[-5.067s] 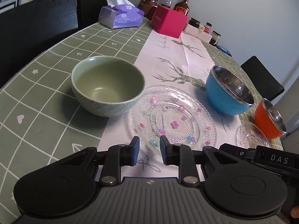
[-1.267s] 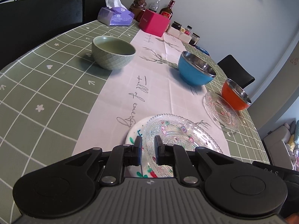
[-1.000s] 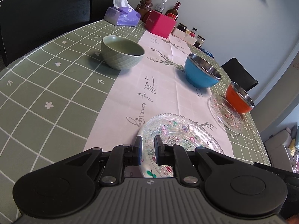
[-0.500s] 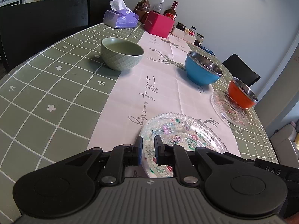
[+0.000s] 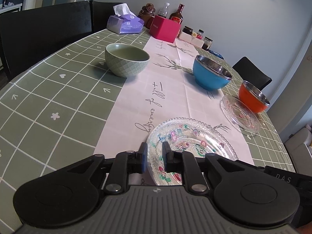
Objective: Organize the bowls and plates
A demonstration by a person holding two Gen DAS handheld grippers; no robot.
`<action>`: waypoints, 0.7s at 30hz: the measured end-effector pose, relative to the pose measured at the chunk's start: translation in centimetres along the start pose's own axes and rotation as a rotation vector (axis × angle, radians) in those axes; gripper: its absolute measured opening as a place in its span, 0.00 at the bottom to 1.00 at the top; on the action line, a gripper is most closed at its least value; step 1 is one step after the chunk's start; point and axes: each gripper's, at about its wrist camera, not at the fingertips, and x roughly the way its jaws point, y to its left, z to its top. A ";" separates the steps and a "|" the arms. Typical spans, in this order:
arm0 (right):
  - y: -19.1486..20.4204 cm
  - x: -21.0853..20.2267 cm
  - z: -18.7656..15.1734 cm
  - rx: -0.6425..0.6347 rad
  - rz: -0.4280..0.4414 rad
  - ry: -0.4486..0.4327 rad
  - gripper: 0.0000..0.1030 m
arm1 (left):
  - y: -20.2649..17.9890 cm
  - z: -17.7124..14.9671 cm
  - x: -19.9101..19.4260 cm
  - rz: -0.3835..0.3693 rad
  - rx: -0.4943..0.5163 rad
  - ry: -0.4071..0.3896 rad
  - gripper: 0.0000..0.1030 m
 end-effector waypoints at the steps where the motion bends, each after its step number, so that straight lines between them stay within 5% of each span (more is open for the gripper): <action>1: 0.1 0.0 0.0 -0.005 -0.002 -0.001 0.07 | 0.0 0.0 -0.1 0.004 -0.003 -0.006 0.28; 9: 0.1 0.0 0.0 -0.021 0.000 0.003 0.10 | 1.0 0.4 -1.6 0.024 -0.047 -0.098 0.63; 12: 0.0 -0.3 0.0 -0.004 0.006 -0.015 0.12 | 0.7 0.6 -2.3 0.051 -0.021 -0.150 0.66; 16: 0.1 -1.3 0.4 -0.006 -0.003 -0.052 0.43 | -0.5 0.9 -3.2 0.081 0.058 -0.222 0.66; 21: 0.4 -2.7 0.7 -0.051 -0.016 -0.104 0.63 | -2.2 1.2 -4.0 0.105 0.103 -0.298 0.66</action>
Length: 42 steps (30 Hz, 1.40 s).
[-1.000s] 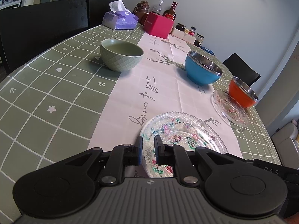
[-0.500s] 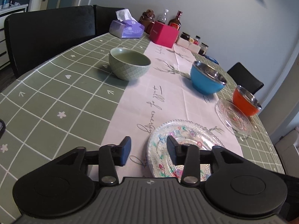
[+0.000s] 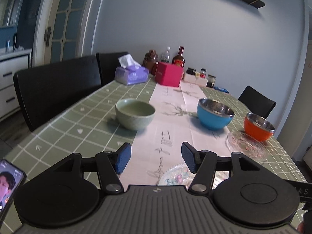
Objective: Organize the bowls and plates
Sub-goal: 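Move both grippers to the glass plate beside the orange bowl, then pinch the rim of the glass plate beside the orange bowl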
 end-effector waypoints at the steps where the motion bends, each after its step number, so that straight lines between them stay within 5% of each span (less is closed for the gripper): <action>1: 0.0 -0.3 0.1 -0.010 -0.017 -0.009 0.66 | -0.3 0.2 -0.1 0.008 0.000 -0.011 0.66; 4: -0.1 -1.2 0.4 -0.036 -0.133 -0.062 0.81 | -1.2 1.0 0.1 -0.028 0.016 -0.018 0.66; 13: -3.3 -3.2 3.6 -0.058 -0.245 -0.206 0.78 | -7.0 2.3 1.5 -0.117 0.224 -0.029 0.67; 23: -6.0 -2.2 8.7 -0.184 -0.340 -0.190 0.80 | -12.8 3.9 4.6 -0.211 0.292 -0.009 0.67; 32: -9.3 0.9 11.0 -0.129 -0.375 -0.057 0.80 | -16.3 3.9 9.8 -0.288 0.331 0.174 0.67; 42: -11.7 3.7 12.6 0.020 -0.317 0.018 0.77 | -17.2 2.9 15.6 -0.254 0.287 0.386 0.67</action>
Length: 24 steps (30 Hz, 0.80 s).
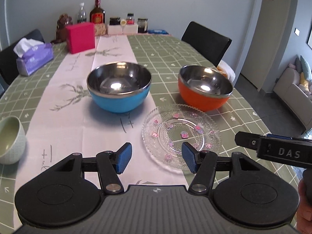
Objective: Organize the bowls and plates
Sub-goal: 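Pinch the rim of the glass plate beside the orange bowl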
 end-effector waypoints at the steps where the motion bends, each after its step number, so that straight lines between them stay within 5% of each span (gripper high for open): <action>1: -0.1 0.3 0.1 0.009 0.006 0.003 0.77 | 0.2 0.0 0.3 -0.004 -0.005 0.009 0.67; 9: -1.0 2.9 0.4 0.111 0.056 0.047 0.67 | 1.3 0.8 3.1 -0.005 -0.079 0.073 0.66; 24: -1.4 7.5 0.1 0.174 0.133 0.095 0.32 | 3.4 1.1 6.5 -0.006 -0.181 0.073 0.36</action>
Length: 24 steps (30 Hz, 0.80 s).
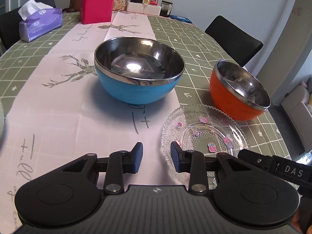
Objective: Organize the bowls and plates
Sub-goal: 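Pinch the rim of the glass plate beside the orange bowl, then lift the glass plate with both grippers and carry it over the plate stack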
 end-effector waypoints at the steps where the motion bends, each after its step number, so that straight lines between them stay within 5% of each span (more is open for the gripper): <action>1: -0.1 0.2 -0.1 0.002 0.003 0.003 0.30 | 0.0 0.0 0.1 -0.011 -0.007 0.000 0.35; 7: 0.1 0.6 -0.3 -0.020 0.014 -0.030 0.27 | -0.4 -0.3 0.7 -0.025 -0.011 -0.019 0.32; 11: 0.0 0.9 -0.2 -0.025 0.004 -0.034 0.14 | -1.2 -0.4 0.8 -0.016 0.023 -0.027 0.24; 24: 0.6 0.0 -1.1 -0.053 -0.009 -0.024 0.11 | -1.3 -1.1 -0.7 0.025 0.052 -0.017 0.22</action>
